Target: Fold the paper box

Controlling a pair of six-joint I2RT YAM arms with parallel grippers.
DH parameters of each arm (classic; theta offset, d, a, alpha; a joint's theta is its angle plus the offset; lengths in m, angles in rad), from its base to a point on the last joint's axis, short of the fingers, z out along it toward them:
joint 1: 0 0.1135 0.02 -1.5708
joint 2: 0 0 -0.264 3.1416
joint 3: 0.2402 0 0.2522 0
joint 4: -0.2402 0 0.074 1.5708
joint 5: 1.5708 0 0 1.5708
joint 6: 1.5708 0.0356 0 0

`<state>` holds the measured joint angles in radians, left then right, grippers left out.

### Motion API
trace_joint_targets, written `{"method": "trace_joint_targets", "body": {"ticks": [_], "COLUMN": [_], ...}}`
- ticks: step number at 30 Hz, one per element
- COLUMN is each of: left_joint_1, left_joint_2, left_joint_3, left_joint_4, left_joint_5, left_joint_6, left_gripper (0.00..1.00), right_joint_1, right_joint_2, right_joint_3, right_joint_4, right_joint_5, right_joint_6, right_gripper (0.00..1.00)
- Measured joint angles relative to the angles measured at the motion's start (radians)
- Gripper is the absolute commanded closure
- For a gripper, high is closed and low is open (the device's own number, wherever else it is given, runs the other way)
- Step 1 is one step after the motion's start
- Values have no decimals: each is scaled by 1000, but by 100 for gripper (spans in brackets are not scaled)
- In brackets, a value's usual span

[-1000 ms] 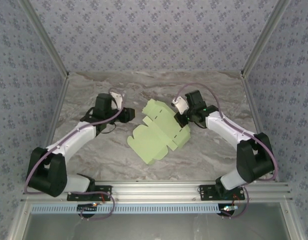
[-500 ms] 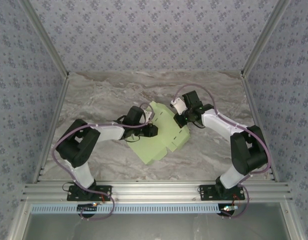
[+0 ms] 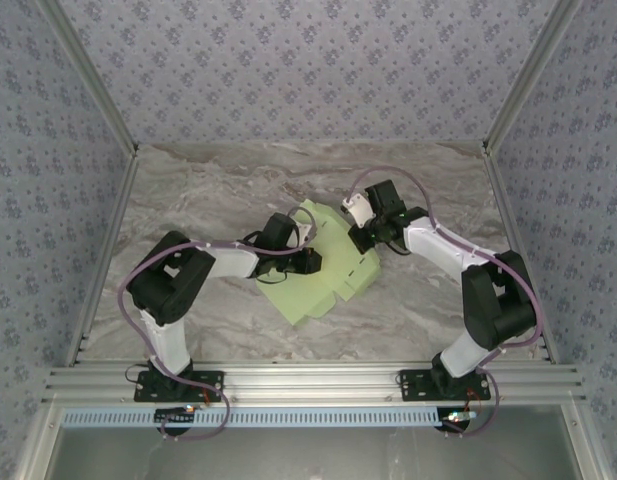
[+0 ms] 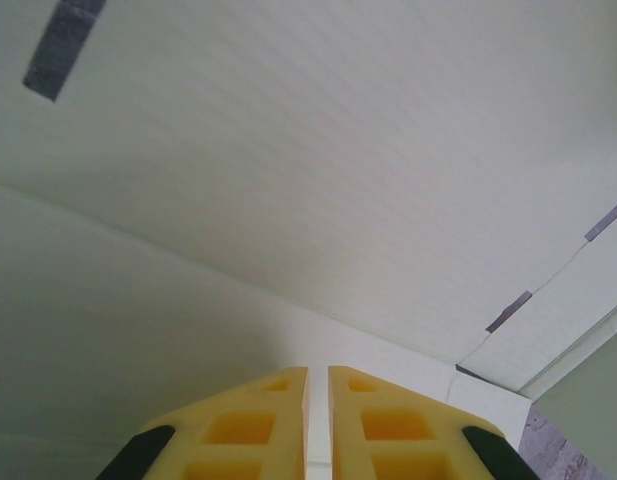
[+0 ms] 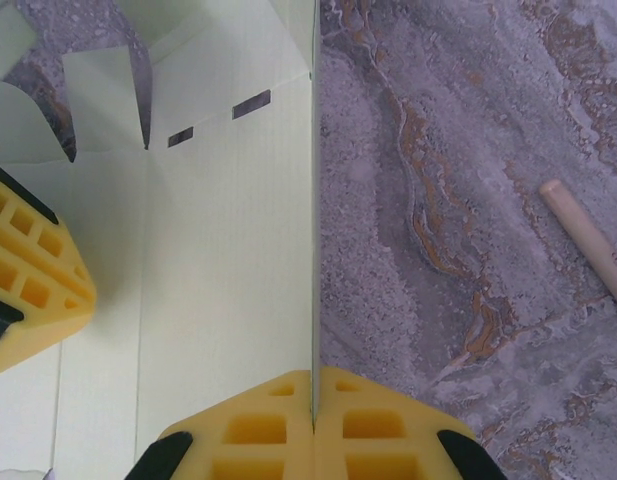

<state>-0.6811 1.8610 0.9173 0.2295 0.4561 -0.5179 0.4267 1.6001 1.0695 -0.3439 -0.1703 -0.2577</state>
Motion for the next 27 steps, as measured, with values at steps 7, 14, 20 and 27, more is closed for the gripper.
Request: {"method": "trace_joint_targets", "body": {"ticks": [7,14,20,27], "left_joint_1": [0,0,0,0], "left_joint_2": [6,45,55,56], "left_joint_3": [5,23,24,26], "left_joint_4": [-10,-5,27,35], "left_joint_5": [0,-8,-8,-4], "left_joint_6": [1,1,-5,-8], "left_gripper": [88,90,89,85], "right_joint_1": [0,10,13,16], "right_joint_2": [0,3,13,18], "right_joint_3": [5,5,5,6], "right_joint_4": [3,3,3,3], "right_joint_5": [0,18,46,67], "right_joint_6": [0,0,-1,-1], "right_gripper": [100,100,100,100]}}
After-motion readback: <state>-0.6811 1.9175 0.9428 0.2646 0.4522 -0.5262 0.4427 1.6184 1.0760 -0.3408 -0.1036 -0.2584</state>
